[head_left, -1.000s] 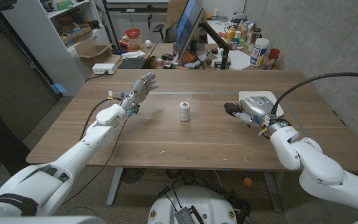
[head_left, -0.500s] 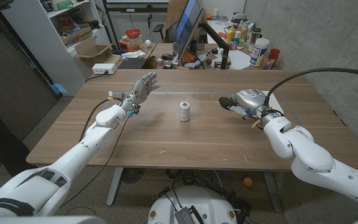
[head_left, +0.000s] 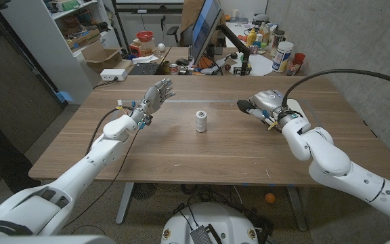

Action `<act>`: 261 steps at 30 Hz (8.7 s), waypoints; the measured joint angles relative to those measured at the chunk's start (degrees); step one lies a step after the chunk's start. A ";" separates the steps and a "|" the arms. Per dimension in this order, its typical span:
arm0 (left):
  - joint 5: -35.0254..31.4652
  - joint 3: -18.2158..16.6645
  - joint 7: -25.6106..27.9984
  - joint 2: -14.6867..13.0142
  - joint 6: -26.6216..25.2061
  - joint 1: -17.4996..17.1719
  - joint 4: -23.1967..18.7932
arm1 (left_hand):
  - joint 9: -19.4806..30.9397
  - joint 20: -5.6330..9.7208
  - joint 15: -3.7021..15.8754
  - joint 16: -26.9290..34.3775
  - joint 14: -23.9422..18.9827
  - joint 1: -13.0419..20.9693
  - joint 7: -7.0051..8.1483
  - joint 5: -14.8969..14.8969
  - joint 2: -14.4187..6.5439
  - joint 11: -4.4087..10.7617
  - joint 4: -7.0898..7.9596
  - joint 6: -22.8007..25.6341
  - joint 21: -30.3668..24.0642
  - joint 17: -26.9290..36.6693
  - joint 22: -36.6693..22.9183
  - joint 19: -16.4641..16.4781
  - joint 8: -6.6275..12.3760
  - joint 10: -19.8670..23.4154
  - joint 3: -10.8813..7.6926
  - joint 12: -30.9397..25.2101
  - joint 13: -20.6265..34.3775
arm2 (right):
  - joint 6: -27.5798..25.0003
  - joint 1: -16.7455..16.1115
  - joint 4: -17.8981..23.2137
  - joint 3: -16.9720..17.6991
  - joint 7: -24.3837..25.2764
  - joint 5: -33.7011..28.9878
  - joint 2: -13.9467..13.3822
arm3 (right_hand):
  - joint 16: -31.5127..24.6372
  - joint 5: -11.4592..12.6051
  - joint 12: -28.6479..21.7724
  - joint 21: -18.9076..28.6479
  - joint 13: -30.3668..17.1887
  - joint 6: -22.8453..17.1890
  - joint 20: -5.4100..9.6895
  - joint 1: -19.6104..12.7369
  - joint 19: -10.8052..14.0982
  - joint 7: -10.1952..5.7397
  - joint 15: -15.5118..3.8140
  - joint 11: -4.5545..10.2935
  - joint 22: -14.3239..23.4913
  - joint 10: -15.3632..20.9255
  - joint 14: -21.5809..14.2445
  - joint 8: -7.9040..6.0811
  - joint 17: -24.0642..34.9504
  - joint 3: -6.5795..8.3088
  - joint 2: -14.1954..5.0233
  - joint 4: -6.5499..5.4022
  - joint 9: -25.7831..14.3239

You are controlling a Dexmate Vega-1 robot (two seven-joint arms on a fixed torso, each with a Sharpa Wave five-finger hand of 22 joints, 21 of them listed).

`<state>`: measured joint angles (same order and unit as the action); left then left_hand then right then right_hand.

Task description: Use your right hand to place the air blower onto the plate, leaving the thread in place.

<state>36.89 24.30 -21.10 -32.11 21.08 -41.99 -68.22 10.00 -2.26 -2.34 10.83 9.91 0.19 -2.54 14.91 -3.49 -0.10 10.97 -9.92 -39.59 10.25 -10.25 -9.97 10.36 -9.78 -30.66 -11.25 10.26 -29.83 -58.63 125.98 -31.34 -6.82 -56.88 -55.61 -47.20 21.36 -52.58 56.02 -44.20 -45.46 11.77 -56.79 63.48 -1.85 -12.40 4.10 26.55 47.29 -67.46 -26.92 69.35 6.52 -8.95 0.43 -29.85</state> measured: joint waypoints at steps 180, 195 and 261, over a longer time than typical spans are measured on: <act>2.53 -0.89 -4.44 -4.43 1.77 -5.95 -9.54 | -0.11 -0.22 0.00 0.00 0.00 0.00 -0.20 0.00 0.00 0.00 0.02 0.21 1.70 0.00 0.00 0.22 0.00 0.00 0.49 0.00 0.00 | -15.05 25.90 -30.49 -18.87 -13.79 5.10 5.83 | 36.16 0.95 19.25 -1.48 17.62 21.13 -9.25 13.29 -14.99 -2.25 5.33 -2.74 -16.44 -19.03 17.11 16.01 -26.83 -19.27 5.52 -9.51 12.15; 2.54 -0.66 -5.09 -3.94 1.77 -5.03 -8.18 | -0.11 -0.44 0.00 0.00 0.00 0.00 -0.20 0.00 0.00 0.00 0.02 0.20 1.70 0.00 0.00 0.01 0.00 0.00 0.49 0.00 0.00 | -14.91 25.85 -30.25 -17.95 -13.41 4.85 6.02 | 37.06 0.24 26.32 -8.28 21.69 22.88 -16.69 17.69 -25.31 -2.34 8.34 -3.06 -16.69 -24.63 27.82 16.00 -31.90 -21.80 2.64 -9.68 14.72; 3.05 -1.05 -5.42 -3.99 2.63 -6.15 -8.84 | -0.11 -0.43 0.00 0.00 0.00 0.00 -0.20 0.00 0.00 0.00 0.02 0.20 2.12 0.00 0.00 0.01 0.00 0.00 0.48 0.00 0.00 | 1.44 18.72 -16.38 -4.80 2.17 12.74 -1.09 | 37.06 -2.77 42.05 -34.76 31.43 37.28 -23.90 25.50 -54.80 -5.53 10.53 -0.41 -16.93 -44.86 65.25 16.05 -49.92 -24.92 2.81 -9.05 18.13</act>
<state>39.94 23.25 -26.52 -36.10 23.70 -48.14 -77.07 9.89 -2.69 -2.34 10.83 9.91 0.19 -2.75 14.91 -3.49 -0.10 10.99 -9.72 -37.47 10.25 -10.25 -9.96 10.36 -9.78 -30.18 -11.25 10.26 -28.39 -39.92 109.60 -36.14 -4.65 -44.14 -56.70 -10.14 18.59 -10.53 21.26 -12.77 -8.18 -12.13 -31.29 8.68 -7.38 -1.86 3.69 9.62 2.43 -2.21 -10.87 19.43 -18.40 -6.15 -8.62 -11.72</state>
